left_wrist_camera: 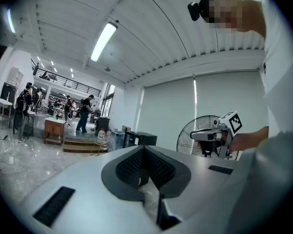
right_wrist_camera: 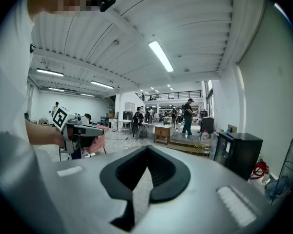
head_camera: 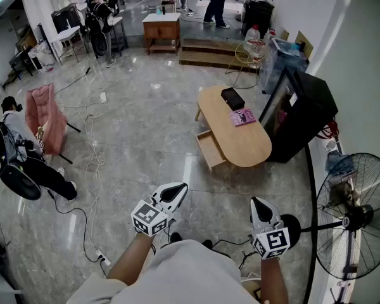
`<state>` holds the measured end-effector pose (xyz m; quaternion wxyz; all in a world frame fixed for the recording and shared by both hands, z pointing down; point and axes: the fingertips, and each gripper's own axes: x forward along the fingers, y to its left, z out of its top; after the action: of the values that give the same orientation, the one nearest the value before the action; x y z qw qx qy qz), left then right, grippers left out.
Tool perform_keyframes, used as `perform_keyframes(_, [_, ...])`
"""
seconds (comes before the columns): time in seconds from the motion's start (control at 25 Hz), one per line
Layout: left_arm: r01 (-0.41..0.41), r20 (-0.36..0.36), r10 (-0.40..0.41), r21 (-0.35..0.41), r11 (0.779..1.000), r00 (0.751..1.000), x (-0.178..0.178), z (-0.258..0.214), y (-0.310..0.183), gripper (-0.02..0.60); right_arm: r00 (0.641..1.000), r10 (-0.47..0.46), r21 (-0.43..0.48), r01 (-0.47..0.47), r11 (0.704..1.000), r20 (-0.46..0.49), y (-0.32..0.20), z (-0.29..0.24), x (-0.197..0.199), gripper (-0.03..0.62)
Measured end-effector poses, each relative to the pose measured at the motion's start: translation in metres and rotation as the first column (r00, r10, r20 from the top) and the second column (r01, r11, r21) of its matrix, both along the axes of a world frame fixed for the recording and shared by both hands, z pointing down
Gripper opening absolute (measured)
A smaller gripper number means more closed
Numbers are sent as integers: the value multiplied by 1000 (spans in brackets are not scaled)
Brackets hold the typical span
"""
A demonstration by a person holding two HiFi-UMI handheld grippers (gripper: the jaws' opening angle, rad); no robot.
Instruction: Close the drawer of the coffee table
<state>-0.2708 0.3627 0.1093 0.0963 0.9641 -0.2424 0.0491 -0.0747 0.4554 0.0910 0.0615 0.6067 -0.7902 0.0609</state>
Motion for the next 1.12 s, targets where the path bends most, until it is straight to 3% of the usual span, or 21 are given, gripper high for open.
perform_keyframes(0.6, [13,5,-13,-4,1000,1000,10,4,8,6,1000,17,6,-17,1000,14,7,5,14,2])
perform_keyframes(1.12, [48,22,-48,-10,999,999,55,23,25,6,1000,-18,8,17,1000,20,22,22,57,5])
